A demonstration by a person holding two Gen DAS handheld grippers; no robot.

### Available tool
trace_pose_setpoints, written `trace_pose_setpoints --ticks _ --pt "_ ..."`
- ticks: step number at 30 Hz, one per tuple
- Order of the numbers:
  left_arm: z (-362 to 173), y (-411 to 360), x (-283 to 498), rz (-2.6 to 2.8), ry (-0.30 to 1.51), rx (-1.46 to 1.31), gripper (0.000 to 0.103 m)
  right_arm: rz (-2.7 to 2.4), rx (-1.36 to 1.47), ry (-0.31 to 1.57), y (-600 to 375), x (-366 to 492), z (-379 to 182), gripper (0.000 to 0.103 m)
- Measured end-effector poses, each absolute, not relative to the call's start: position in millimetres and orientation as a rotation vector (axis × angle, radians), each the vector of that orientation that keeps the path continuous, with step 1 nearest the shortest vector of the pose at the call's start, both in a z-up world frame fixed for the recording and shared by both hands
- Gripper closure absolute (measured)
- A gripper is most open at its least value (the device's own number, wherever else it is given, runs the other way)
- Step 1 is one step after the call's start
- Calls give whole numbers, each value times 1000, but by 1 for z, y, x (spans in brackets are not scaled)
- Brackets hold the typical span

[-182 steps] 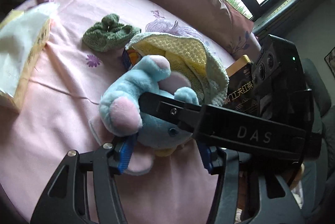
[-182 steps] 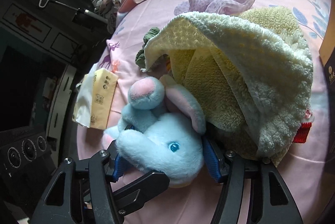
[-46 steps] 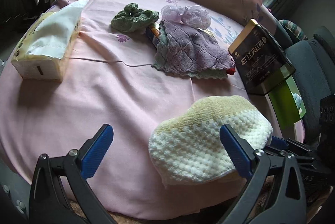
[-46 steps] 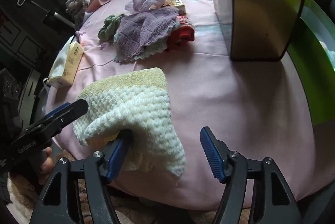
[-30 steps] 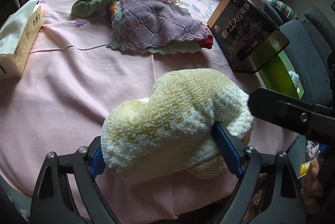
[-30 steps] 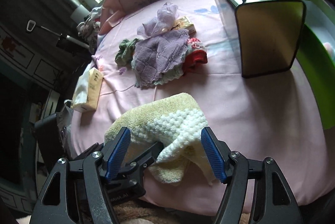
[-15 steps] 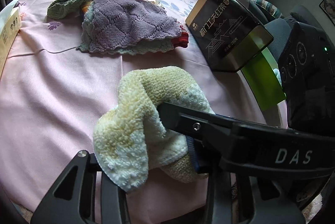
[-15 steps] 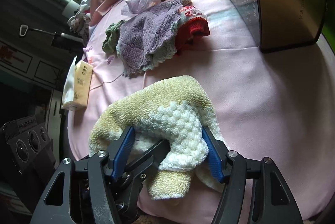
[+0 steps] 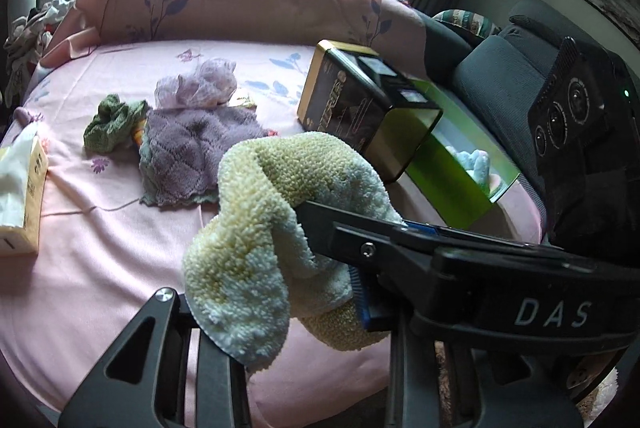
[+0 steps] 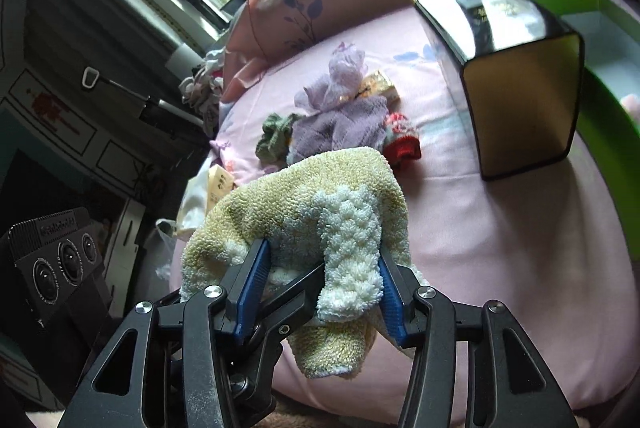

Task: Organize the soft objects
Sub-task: 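Carry the cream towel into the white box and open the right tool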

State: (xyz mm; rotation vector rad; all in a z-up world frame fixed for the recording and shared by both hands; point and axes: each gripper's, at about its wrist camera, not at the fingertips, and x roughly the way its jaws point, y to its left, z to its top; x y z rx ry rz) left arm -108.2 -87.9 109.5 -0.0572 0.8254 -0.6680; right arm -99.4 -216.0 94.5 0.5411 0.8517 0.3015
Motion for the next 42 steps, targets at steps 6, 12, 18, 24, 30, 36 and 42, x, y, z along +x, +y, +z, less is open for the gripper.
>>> trace_pose_setpoints --ticks 6,12,18,24,30,36,42 --pt "151 -107 -111 -779 690 -34 76 213 480 693 -238 -119 144 49" --pt "190 -149 -101 -876 585 1 76 119 471 570 -277 -126 183 49" --pt "217 -203 -90 -982 512 11 76 4 471 467 -325 -130 210 49" --pt "216 -269 -72 -1064 535 45 77 -119 526 410 -380 -125 206 49" --pt "193 -324 -67 -1101 600 146 79 -195 635 411 -429 -123 174 49" --pt "159 -362 -59 -1110 705 224 79 -239 742 442 -464 -125 135 49" --pt "136 -387 -55 -1095 775 266 79 -252 845 452 -487 -128 104 49"
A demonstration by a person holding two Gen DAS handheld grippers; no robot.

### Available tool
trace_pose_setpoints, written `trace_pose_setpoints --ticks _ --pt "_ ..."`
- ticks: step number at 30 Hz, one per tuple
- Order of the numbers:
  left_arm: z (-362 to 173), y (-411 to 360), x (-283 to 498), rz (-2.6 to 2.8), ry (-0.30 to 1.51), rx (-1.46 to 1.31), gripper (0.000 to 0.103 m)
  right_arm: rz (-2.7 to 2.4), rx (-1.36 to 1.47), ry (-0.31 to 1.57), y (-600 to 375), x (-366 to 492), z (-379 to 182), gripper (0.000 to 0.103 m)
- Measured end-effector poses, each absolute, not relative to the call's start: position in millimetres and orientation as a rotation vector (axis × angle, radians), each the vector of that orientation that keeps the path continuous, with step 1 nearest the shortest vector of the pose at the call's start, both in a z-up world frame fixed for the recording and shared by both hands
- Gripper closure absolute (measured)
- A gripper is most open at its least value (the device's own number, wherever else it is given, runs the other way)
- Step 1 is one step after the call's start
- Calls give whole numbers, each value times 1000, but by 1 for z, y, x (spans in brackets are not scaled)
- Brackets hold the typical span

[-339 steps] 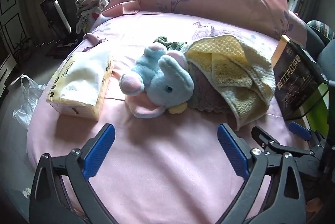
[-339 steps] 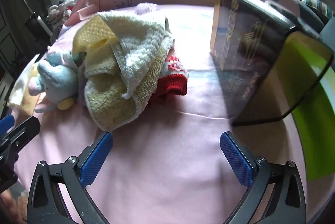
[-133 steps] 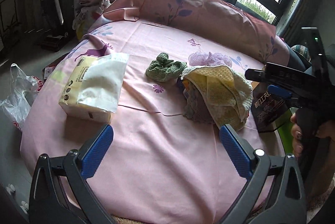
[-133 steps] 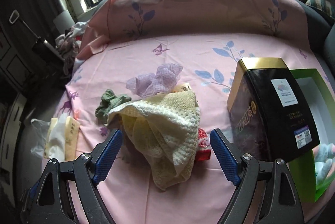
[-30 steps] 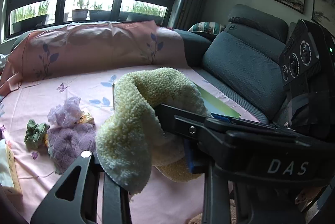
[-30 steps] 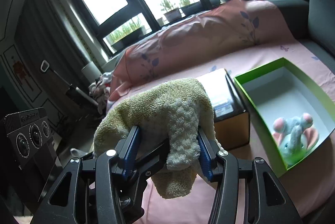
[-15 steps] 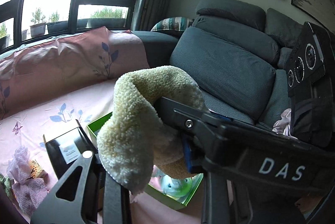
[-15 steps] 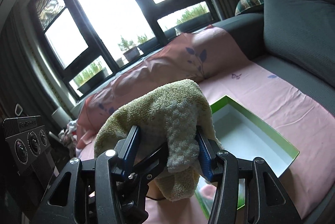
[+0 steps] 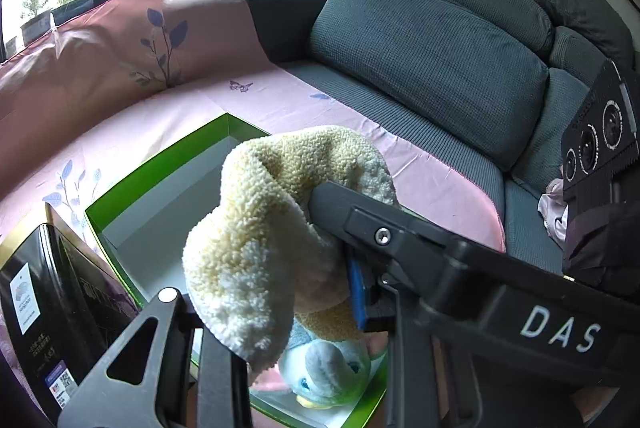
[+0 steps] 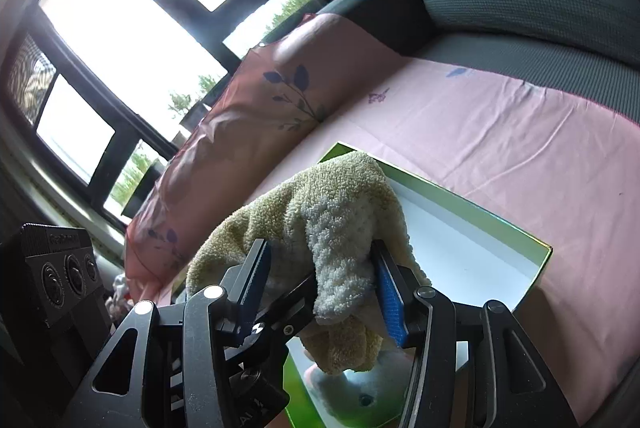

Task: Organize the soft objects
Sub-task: 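Carry the cream towel into the white box and open the right tool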

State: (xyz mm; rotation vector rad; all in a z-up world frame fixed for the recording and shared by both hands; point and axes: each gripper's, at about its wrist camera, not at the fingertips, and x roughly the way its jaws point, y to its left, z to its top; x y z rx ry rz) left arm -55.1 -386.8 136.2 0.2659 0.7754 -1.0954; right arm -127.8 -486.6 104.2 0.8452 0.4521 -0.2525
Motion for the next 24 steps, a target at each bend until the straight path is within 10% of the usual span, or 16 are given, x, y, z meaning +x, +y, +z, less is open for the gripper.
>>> trace_pose_setpoints --ticks 9,14,24 --pt "120 -402 -52 -1087 846 268 73 -298 931 450 -503 -134 85 49" --pt "120 -396 -52 -1040 857 258 42 -311 934 430 -505 -141 85 40" --pt "157 -335 -61 -1052 824 106 14 -300 900 339 -491 -161 103 15"
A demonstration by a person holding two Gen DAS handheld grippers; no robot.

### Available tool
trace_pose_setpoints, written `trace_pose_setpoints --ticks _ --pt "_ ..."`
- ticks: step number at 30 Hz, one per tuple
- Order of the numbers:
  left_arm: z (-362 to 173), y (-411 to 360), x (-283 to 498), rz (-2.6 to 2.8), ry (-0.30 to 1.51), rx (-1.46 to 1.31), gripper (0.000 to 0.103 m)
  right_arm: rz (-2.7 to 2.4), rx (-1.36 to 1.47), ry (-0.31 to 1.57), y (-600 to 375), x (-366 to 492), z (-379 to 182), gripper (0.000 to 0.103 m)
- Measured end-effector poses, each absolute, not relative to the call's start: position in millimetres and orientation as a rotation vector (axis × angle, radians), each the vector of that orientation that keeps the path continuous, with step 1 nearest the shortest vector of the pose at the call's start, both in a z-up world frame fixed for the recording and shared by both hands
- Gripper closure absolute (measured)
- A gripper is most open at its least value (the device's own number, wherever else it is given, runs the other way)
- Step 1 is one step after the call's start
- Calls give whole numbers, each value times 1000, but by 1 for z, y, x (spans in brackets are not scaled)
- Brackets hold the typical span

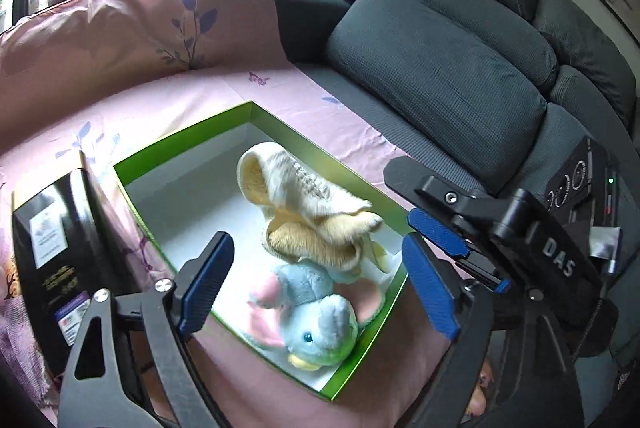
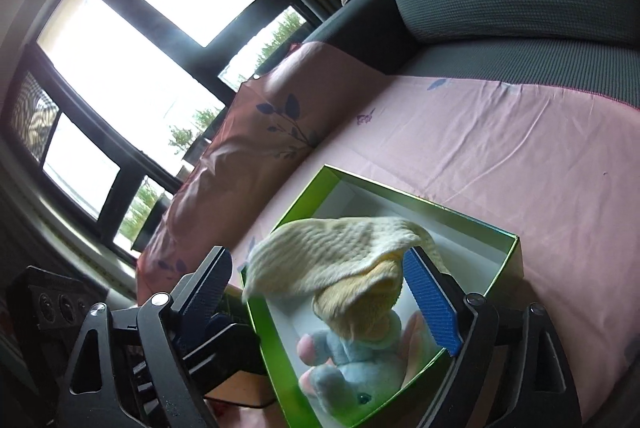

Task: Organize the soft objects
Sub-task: 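Carry the cream towel into the white box and open the right tool, then grasp the purple knitted cloth with the right tool and lift it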

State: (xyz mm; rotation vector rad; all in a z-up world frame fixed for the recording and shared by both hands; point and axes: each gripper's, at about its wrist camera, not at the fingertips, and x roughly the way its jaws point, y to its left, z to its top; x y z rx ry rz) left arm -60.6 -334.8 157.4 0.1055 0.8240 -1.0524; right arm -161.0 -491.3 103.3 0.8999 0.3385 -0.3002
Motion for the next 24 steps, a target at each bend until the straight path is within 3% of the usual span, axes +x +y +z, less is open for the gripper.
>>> trace_pose_setpoints --ticks 11,17,24 --pt "175 -196 -53 -775 716 -84 2 -239 838 304 -462 -159 127 15" --pt "148 -108 -39 -530 703 -152 2 -186 804 297 -439 -150 140 15" --pt "84 -32 -27 -324 808 -235 2 -22 690 364 -385 -113 156 15"
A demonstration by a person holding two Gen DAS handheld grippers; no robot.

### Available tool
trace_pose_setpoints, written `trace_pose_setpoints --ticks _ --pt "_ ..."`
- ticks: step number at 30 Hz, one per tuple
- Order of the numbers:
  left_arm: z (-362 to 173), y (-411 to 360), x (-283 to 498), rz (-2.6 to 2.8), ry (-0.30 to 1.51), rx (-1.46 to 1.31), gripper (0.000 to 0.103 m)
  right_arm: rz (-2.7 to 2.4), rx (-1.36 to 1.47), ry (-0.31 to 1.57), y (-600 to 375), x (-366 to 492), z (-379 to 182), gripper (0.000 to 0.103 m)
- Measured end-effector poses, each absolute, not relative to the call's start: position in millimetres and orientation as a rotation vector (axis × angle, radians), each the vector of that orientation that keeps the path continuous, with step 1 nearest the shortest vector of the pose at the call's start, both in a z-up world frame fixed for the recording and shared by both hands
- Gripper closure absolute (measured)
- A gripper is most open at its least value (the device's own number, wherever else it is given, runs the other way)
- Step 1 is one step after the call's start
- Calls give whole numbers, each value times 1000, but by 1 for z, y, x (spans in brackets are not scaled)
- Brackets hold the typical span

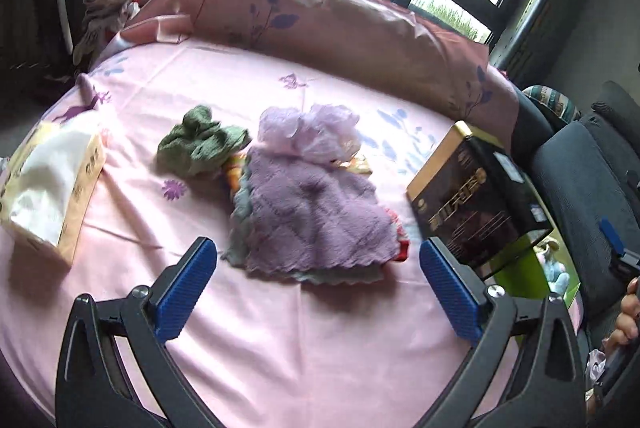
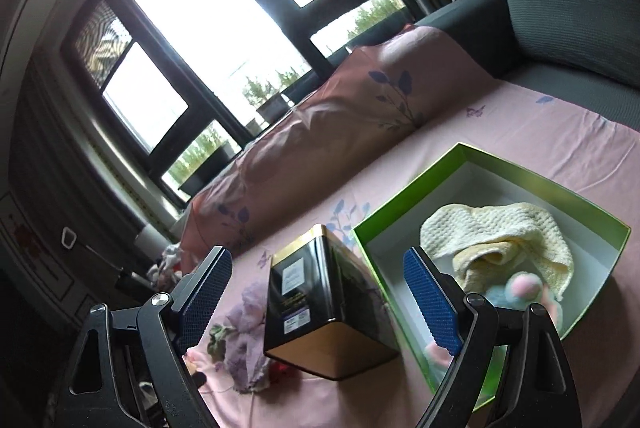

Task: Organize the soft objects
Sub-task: 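Grasp the purple knitted cloth with the right tool and lift it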

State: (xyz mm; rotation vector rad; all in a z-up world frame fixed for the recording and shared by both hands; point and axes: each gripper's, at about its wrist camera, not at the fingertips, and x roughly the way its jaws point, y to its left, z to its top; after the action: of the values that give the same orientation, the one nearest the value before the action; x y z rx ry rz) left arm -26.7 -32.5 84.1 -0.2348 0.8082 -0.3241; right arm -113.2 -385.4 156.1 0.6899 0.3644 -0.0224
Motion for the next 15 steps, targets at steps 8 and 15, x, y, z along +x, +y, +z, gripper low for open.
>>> trace_pose_setpoints --ticks 8,15 --pt "78 2 -20 -137 760 -145 3 167 501 539 -282 -56 158 15" --pt "68 23 -10 -88 813 -192 3 228 337 712 -191 -14 132 15"
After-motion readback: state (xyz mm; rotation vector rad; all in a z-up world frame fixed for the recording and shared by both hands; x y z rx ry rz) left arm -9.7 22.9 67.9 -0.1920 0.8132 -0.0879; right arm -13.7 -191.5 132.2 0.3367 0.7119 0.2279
